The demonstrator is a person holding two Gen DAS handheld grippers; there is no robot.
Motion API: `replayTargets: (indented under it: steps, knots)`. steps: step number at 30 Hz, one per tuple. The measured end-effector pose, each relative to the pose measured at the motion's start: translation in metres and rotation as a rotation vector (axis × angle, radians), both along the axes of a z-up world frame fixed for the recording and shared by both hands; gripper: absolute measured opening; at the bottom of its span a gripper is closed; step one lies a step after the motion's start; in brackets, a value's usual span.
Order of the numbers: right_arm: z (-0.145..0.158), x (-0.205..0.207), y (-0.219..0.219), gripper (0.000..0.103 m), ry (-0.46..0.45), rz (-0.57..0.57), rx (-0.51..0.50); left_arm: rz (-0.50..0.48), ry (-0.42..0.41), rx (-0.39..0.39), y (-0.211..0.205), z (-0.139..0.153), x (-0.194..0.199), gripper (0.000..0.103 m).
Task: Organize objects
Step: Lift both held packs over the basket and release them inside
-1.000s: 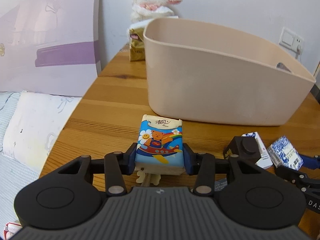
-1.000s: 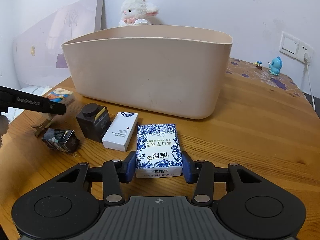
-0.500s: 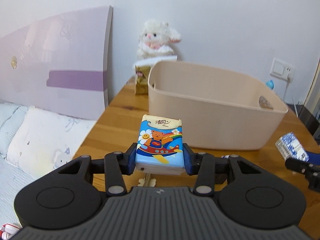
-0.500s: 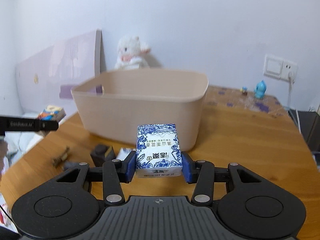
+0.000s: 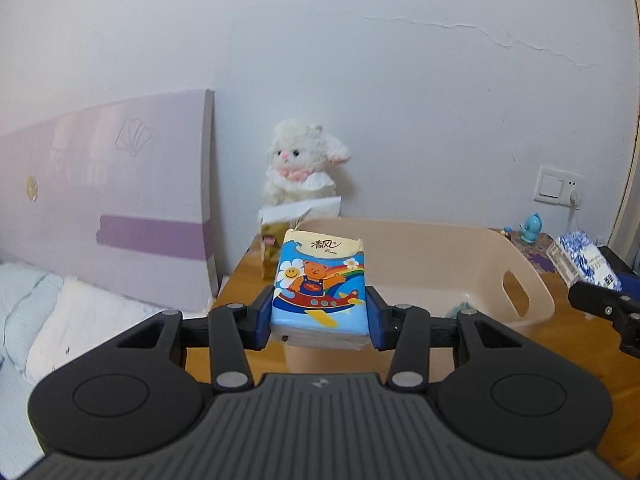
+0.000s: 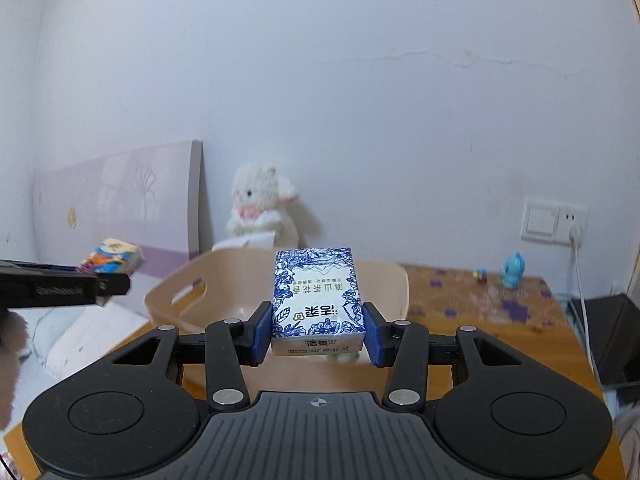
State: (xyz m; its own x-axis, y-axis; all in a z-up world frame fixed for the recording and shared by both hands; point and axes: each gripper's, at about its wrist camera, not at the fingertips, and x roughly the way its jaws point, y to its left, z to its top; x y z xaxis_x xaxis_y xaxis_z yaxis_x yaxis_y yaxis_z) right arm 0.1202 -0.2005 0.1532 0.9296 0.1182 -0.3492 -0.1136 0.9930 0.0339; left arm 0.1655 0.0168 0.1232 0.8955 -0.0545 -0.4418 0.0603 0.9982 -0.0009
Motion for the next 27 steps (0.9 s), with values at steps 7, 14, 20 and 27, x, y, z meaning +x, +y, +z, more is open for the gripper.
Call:
replayTargets:
  steps: [7,14,20,27]
  knots:
    - [0.004,0.031,-0.002,0.043,-0.013,-0.035,0.0,-0.024,-0.008,0.053,-0.031,0.0,0.042,0.048]
    - [-0.014,0.079,-0.003,0.043,0.045,-0.094,-0.018,-0.024,0.039,0.17,-0.069,-0.026,0.081,0.048]
    - [-0.04,0.112,0.004,0.043,0.112,-0.142,-0.075,-0.01,0.125,0.23,-0.086,-0.061,0.111,0.048]
    - [-0.058,0.12,0.01,0.053,0.161,-0.16,-0.107,-0.032,0.197,0.262,-0.094,-0.083,0.119,0.049]
